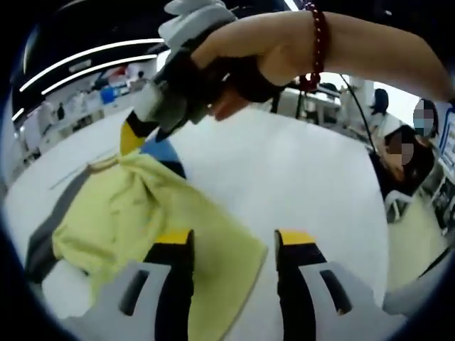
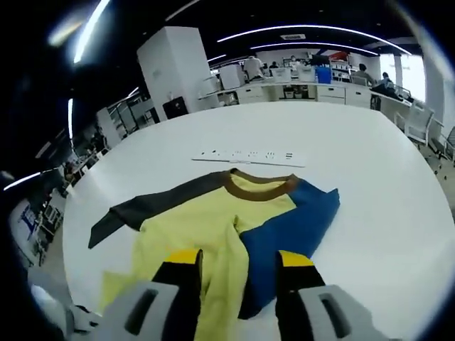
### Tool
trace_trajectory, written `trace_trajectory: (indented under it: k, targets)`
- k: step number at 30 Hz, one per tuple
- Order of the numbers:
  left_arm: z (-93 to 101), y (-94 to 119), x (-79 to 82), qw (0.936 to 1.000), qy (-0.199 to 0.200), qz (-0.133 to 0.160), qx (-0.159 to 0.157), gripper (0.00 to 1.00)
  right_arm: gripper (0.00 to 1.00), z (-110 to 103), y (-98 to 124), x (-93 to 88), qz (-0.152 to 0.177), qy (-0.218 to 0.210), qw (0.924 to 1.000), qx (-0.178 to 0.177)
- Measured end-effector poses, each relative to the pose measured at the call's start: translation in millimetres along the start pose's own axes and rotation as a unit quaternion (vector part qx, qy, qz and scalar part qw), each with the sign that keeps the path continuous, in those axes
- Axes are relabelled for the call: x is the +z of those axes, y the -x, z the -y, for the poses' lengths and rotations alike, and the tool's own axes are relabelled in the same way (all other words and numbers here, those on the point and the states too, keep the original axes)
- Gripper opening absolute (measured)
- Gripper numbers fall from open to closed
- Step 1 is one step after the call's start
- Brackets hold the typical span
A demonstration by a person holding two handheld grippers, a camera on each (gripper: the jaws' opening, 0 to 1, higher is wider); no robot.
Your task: Fold the garment on the visible template until the final outline fits inside the template.
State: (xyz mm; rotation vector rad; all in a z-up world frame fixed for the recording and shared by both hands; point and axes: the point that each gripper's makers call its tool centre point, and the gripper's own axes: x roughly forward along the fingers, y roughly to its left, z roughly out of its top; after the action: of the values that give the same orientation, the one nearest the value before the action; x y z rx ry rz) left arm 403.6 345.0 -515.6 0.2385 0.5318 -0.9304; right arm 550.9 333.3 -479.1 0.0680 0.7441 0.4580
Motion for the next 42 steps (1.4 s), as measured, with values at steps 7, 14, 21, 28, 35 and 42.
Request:
trace_trajectory:
  k: [7, 14, 21, 28, 35, 42]
  targets:
    - [6.0, -7, -10.5, 0.9991, -0.024, -0.031, -0.014, 0.32, 0.38, 16, 9, -12.0, -0.002, -0.009, 0.9999, -0.011]
    - [5.9, -14, -11.8, 0.9977, -0.050, -0.046, -0.012, 0.27, 0.38, 33, 19, -18.8, -0.003, -0.016, 0.9996, -0.023]
    - [-0.1, -11, -13.6, 0.9967, -0.059, -0.056, -0.001, 0.10, 0.35, 44, 27, -26.9, -0.005, -0.016, 0.9993, -0.032]
    - [-16.4, 5, -2.6, 0.9984, -0.043, -0.034, 0.011, 0.00, 0.34, 42, 32, -38.8, -0.012, -0.013, 0.9992, -0.037]
    - [-68.8, 47, 44.2, 0.9937, -0.094, 0.003, 0.061, 0.00, 0.34, 37, 40, -46.8, -0.010, -0.022, 0.9990, -0.037]
    - [-128.8, 85, 81.2, 0.9852, -0.129, 0.014, 0.112, 0.00, 0.31, 18, 40, -57.9, -0.009, -0.021, 0.9993, -0.031]
